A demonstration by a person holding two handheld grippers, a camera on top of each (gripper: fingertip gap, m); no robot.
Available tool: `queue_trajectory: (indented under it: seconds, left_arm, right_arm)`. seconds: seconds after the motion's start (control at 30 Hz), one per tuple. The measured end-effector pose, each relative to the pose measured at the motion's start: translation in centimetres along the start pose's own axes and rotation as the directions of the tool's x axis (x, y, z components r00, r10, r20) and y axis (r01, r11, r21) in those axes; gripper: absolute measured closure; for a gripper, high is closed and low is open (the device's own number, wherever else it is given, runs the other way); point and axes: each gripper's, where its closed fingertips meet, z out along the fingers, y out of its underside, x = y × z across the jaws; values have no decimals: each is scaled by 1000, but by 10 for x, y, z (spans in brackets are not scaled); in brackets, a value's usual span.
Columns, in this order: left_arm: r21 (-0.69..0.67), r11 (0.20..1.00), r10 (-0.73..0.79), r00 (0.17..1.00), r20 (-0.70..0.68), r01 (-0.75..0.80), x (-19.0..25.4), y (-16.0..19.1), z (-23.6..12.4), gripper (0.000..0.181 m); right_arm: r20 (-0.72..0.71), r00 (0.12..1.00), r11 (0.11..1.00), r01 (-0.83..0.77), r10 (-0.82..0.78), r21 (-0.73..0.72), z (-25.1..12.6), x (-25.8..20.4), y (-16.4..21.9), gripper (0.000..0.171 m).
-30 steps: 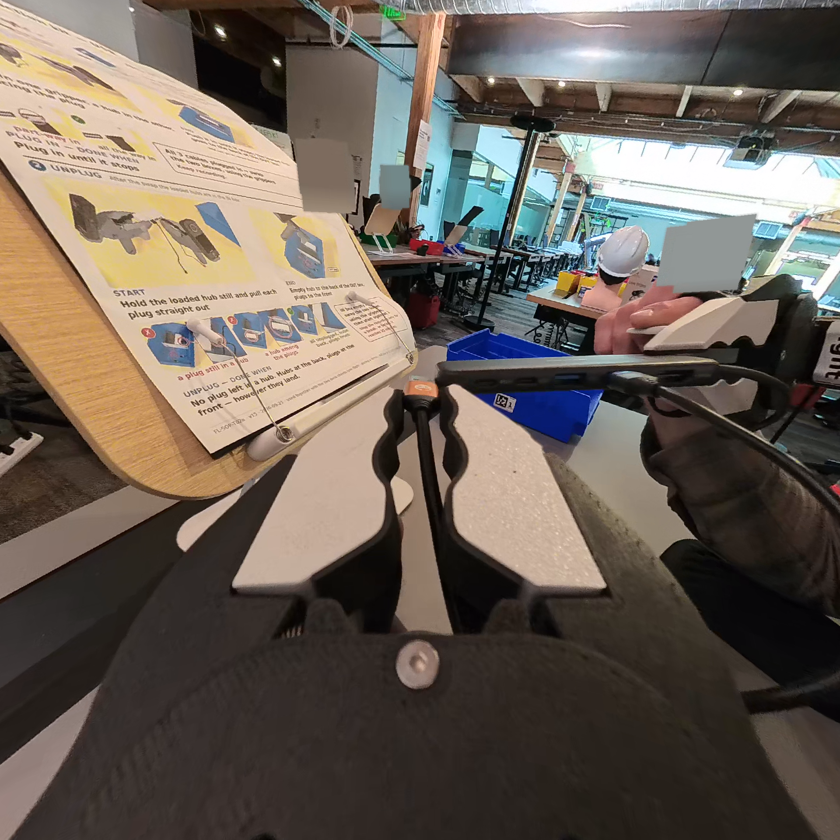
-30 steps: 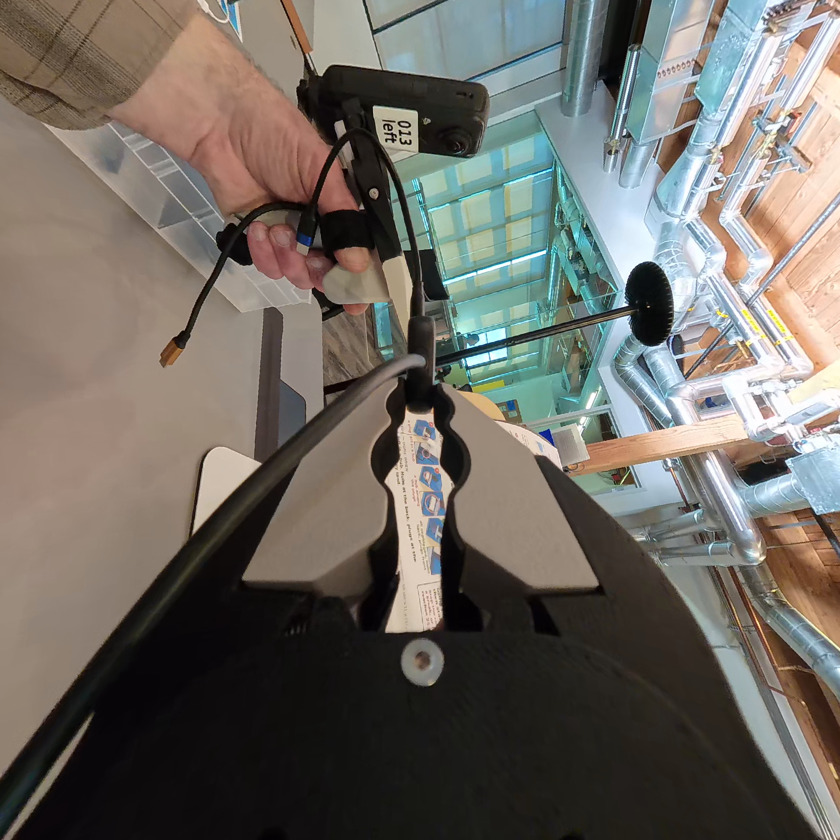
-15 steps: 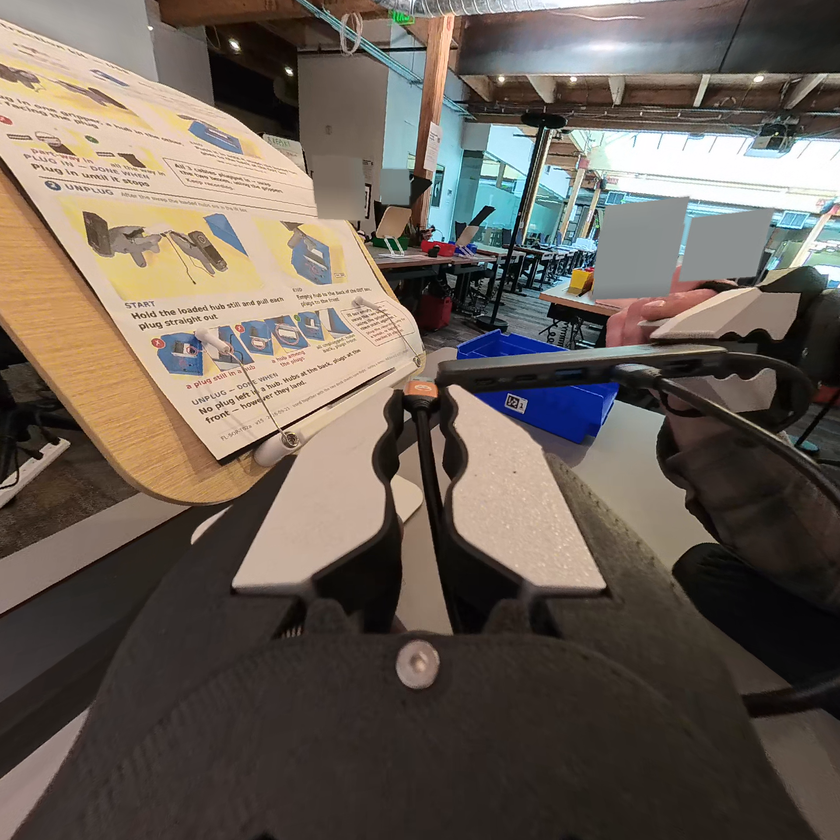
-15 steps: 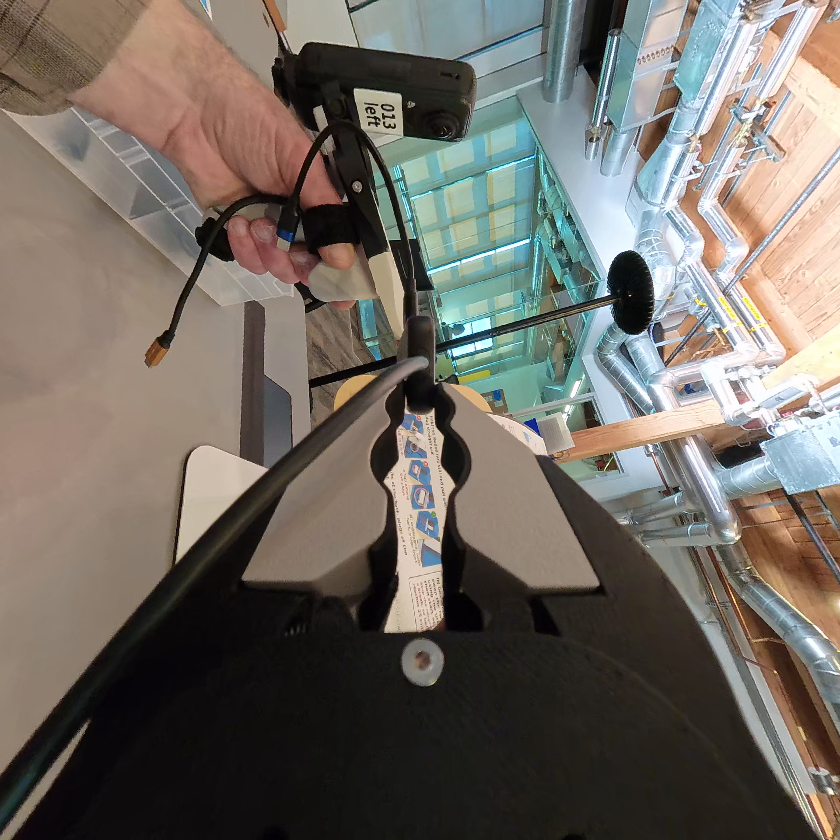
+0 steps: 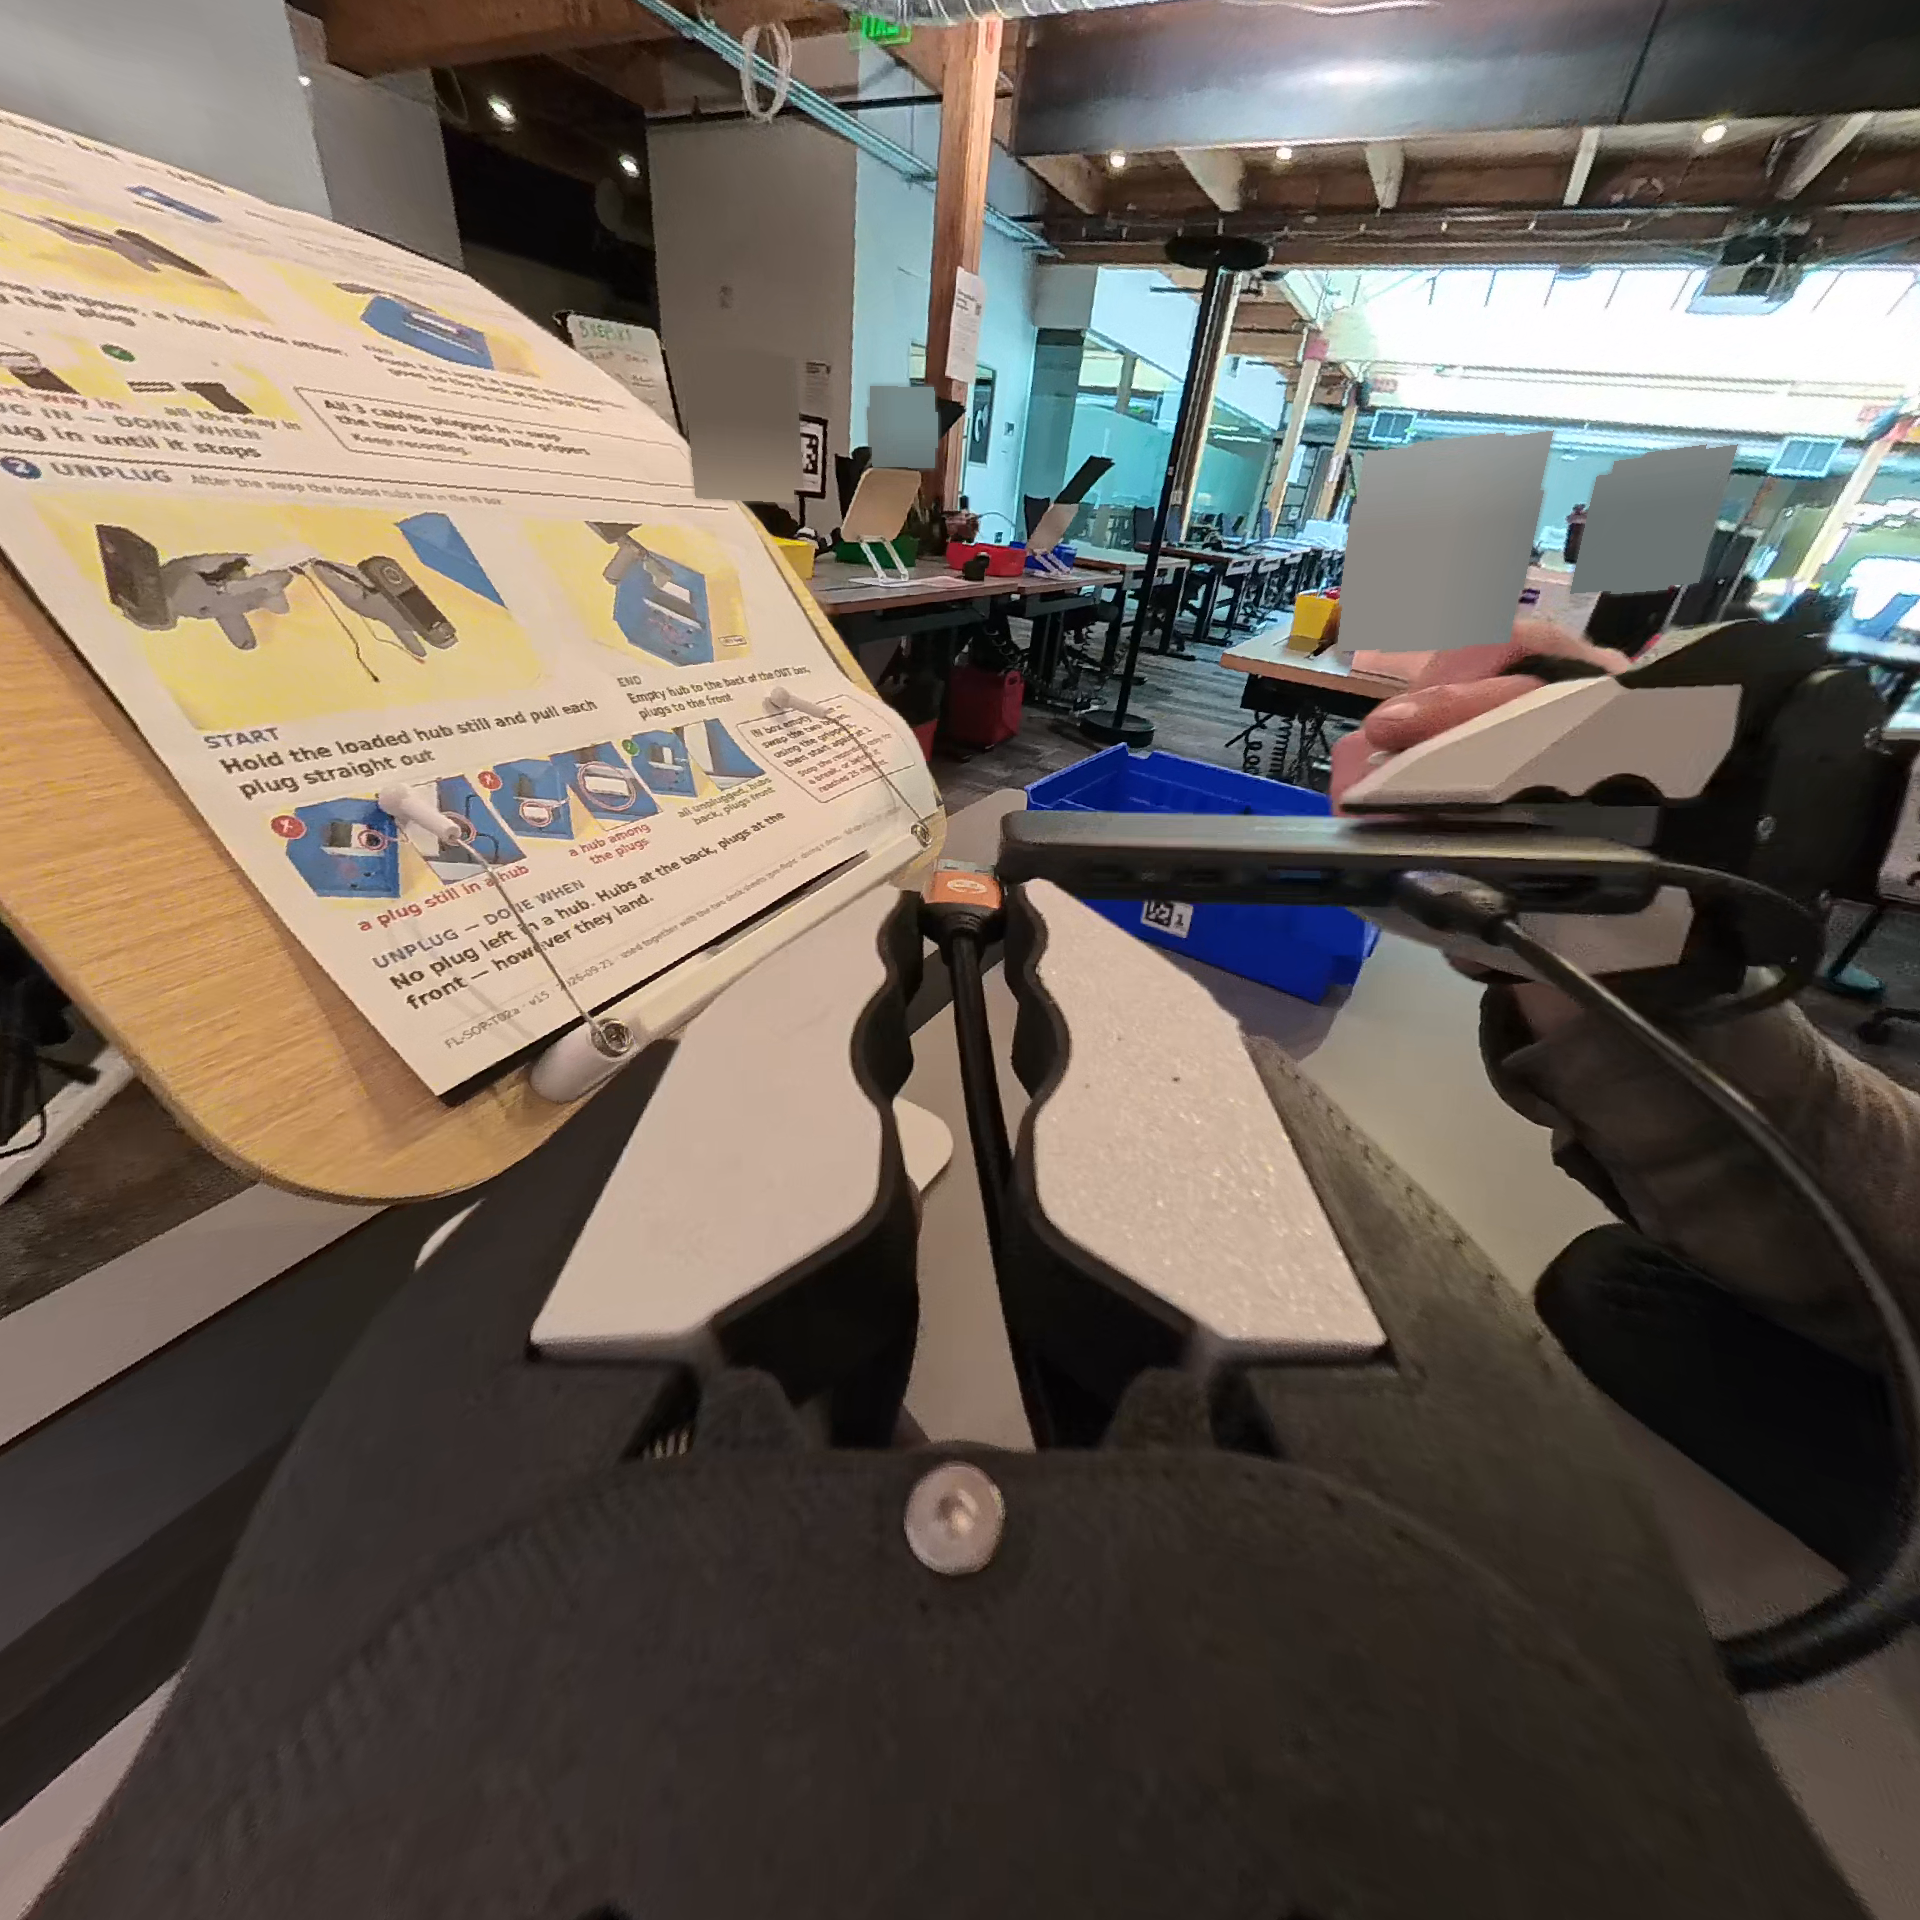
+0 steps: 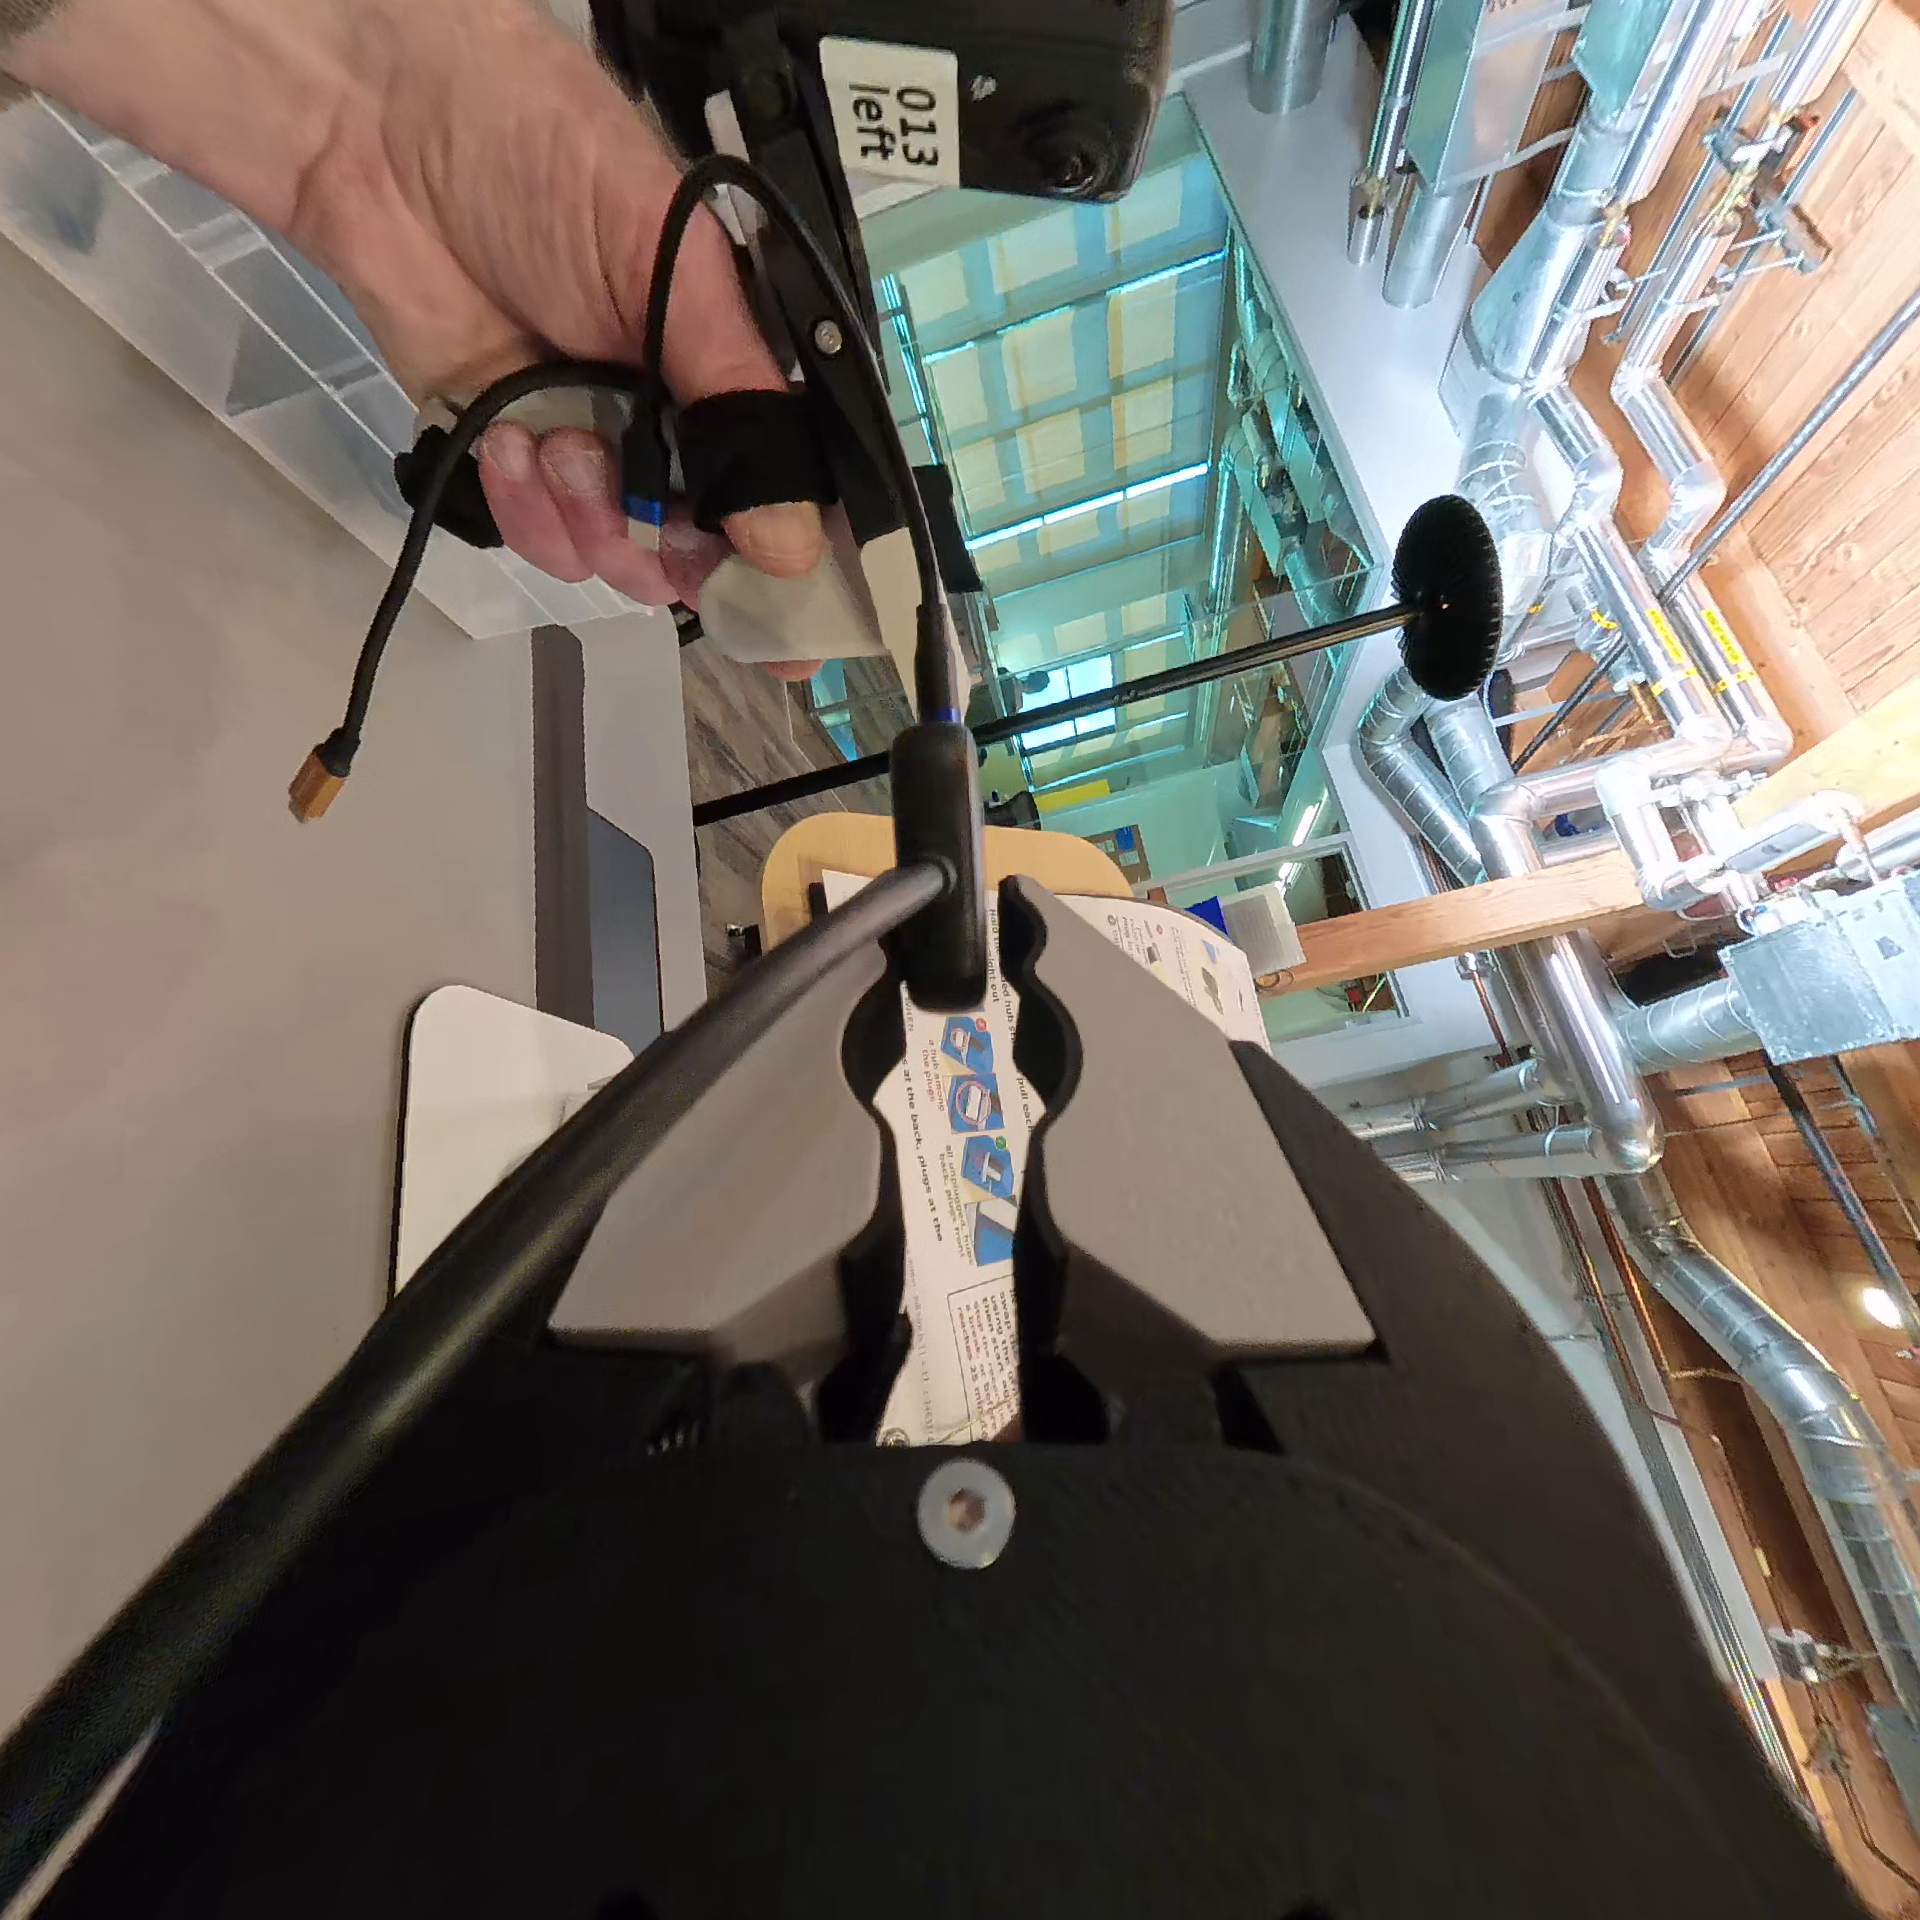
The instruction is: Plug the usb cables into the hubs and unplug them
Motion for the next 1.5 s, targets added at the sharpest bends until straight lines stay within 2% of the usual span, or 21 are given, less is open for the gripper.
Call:
queue_trajectory:
  seconds: [0.27, 0.4, 0.47, 0.73, 0.87, 1.1, 1.4, 1.5]
  left_arm:
    - [-47, 998, 42, 999, 11, -41, 11, 8, 15, 166]
    - [-22, 1000, 12, 1000, 18, -11, 5, 7, 13, 166]
    - [8, 1000, -2, 1000, -3, 2, 6, 0, 7, 166]
    - [21, 994, 106, 993, -59, -105, 34, -20, -1, 166]
    - [-37, 990, 130, 988, -88, -134, 47, -10, 10, 166]
    - [-48, 995, 85, 992, -97, -90, 48, 0, 23, 166]
    - [16, 999, -45, 988, -151, 48, 46, -1, 27, 166]
    - [17, 999, -38, 988, -150, 41, 46, 0, 27, 166]
  right_arm:
    - [-33, 999, 998, -25, 23, -53, 9, 1, 10, 161]
    - [-27, 998, 998, -62, 62, -22, 4, 4, 17, 162]
    - [-33, 999, 998, -43, 42, -39, 0, 7, 24, 161]
    - [-23, 997, 990, 74, -78, -117, -5, 6, 46, 162]
    - [-27, 995, 990, 91, -95, -109, -2, 2, 40, 162]
    - [-59, 992, 985, 101, -110, -140, -2, 7, 45, 161]
    - [-91, 990, 985, 93, -107, -142, 1, 12, 41, 163]
    - [-84, 993, 988, 67, -80, -142, 1, 13, 41, 163]
